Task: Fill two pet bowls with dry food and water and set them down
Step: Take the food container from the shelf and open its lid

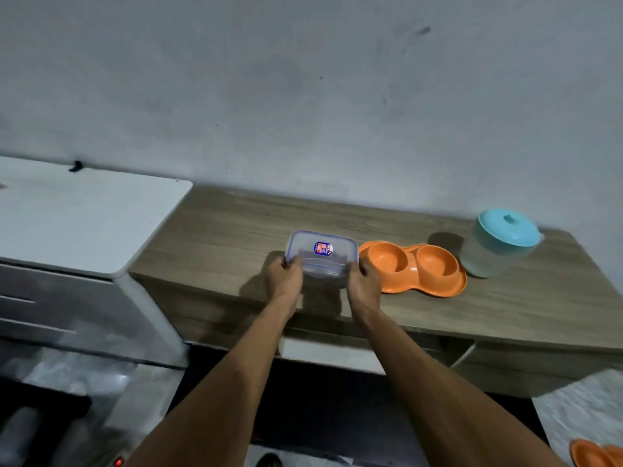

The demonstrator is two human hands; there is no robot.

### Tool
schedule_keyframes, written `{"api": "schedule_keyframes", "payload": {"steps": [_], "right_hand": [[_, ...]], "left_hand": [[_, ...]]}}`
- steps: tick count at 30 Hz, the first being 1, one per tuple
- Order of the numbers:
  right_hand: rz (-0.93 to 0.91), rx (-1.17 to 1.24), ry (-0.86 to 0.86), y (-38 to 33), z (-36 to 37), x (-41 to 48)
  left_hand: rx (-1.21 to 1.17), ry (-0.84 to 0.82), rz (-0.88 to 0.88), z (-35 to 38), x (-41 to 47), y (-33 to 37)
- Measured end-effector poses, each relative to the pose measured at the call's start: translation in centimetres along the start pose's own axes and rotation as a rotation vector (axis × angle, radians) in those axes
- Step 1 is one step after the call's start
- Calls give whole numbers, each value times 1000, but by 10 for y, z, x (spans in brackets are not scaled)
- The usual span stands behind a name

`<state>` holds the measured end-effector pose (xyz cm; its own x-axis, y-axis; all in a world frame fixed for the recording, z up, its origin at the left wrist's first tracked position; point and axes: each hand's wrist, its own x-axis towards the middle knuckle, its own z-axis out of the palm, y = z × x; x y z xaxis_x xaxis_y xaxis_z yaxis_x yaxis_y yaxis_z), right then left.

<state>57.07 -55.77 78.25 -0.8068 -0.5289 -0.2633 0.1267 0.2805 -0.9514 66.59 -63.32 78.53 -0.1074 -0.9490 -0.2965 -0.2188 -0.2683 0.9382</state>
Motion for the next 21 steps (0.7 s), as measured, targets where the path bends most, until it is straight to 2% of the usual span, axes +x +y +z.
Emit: {"api": "schedule_keyframes", "payload": {"steps": [9, 16, 21], "right_hand": [[78, 22, 49, -3, 50, 70], [151, 50, -1, 4, 59, 83], [140, -6, 11, 10, 58, 85]], "left_hand": [[18, -104, -43, 13, 97, 8], [51, -146, -112, 15, 120, -4], [67, -172, -133, 18, 122, -13]]}}
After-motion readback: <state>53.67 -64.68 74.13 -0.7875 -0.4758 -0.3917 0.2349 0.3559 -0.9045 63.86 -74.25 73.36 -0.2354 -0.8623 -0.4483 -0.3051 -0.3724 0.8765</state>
